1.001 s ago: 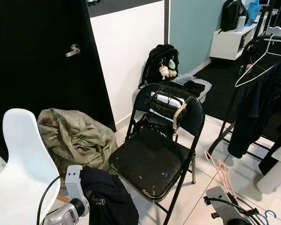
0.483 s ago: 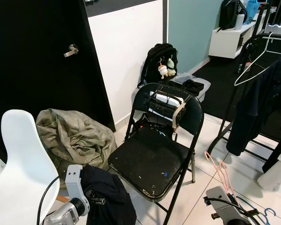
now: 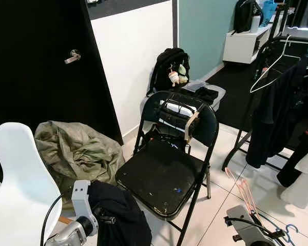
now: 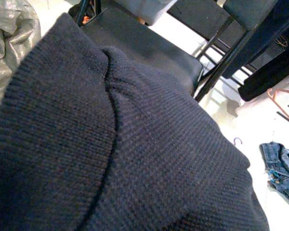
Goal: Hang hanger
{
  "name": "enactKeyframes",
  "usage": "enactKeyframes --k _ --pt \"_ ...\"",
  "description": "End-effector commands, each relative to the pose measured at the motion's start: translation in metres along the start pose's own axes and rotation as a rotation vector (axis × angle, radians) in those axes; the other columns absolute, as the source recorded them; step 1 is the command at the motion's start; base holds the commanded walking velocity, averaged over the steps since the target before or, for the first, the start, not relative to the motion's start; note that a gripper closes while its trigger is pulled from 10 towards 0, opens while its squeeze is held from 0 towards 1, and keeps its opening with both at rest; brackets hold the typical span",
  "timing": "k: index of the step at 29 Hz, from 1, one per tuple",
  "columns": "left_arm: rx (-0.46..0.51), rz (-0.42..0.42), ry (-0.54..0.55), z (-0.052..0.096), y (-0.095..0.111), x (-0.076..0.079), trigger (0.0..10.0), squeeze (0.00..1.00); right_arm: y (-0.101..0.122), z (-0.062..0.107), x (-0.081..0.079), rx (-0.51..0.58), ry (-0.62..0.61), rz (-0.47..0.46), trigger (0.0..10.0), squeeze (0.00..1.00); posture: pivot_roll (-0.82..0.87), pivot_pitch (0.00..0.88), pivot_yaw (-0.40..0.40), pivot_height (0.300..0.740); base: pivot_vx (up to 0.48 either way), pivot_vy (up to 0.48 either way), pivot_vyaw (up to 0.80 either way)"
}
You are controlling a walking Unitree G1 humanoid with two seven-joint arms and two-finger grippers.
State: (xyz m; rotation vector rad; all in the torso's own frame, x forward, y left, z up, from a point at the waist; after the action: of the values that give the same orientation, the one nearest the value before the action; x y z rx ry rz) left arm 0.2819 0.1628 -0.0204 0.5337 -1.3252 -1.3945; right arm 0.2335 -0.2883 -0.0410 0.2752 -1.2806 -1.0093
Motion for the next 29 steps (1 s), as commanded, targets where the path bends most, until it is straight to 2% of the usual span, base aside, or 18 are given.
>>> enactKeyframes --k 1,29 --pt "0.030 -0.021 0.011 0.0009 0.0089 -0.0057 10.0 0.00 0.0038 -0.0003 -0.0046 0.017 0.012 -0.001 10.0 0.00 -0.19 0.019 0.090 0.710 0.000 0.000 0.00" --pt "0.026 -0.022 0.005 -0.0025 0.0091 -0.0042 10.0 0.00 0.0047 -0.0033 -0.0051 0.009 0.015 0.001 10.0 0.00 -0.19 0.000 0.107 0.710 0.000 0.000 0.00"
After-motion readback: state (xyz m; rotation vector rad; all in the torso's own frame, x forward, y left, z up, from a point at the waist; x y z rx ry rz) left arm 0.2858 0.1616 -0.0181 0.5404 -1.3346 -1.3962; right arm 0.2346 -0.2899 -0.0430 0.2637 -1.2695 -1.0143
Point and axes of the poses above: a point about 5 cm out from each wrist's last joint towards the gripper, its own z axis pointing back from the gripper into the wrist, its own y axis along the axis of the wrist's last joint, x = y × z, the point moved 4 cm from there along -z, pointing out of the wrist towards the gripper, and after that the axes turned 6 degrees about -z, right-handed, at the moved point
